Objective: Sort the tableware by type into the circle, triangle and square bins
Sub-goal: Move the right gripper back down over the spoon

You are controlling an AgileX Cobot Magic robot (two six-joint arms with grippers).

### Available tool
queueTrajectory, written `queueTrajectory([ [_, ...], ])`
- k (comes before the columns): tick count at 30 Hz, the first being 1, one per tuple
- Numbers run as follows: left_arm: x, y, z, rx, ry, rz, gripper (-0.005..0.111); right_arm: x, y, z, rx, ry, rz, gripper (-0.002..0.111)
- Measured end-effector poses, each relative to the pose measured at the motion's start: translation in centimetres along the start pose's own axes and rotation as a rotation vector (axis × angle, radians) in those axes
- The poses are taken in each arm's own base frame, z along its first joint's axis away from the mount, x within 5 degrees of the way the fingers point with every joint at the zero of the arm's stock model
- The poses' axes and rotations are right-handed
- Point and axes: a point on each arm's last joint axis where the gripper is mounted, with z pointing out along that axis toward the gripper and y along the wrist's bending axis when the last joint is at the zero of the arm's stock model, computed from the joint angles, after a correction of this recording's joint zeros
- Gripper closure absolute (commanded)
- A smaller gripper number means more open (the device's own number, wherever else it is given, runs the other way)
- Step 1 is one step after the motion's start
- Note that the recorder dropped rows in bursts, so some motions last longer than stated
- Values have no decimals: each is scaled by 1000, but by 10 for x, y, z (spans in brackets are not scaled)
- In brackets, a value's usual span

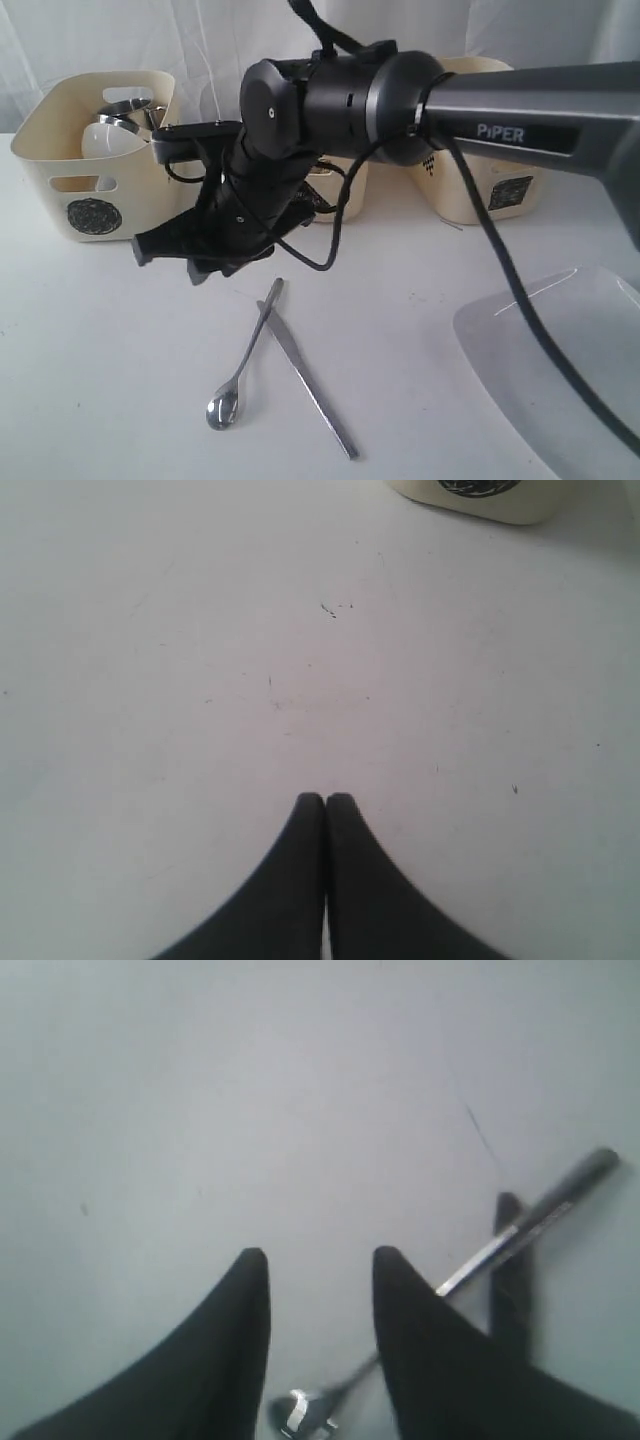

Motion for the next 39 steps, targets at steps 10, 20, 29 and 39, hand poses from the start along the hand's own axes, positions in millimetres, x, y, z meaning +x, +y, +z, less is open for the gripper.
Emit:
queueTrajectory([
  [10,0,0,0,0,0,0,106,-2,1,22,-59,-32,63,62],
  [20,0,0,0,0,0,0,106,18,-6,21,57,175,374,74],
  [29,0,0,0,0,0,0,106,26,-18,42,171,194,459,74],
  [39,0,0,0,0,0,0,106,30,-33,72,193,177,499,74],
])
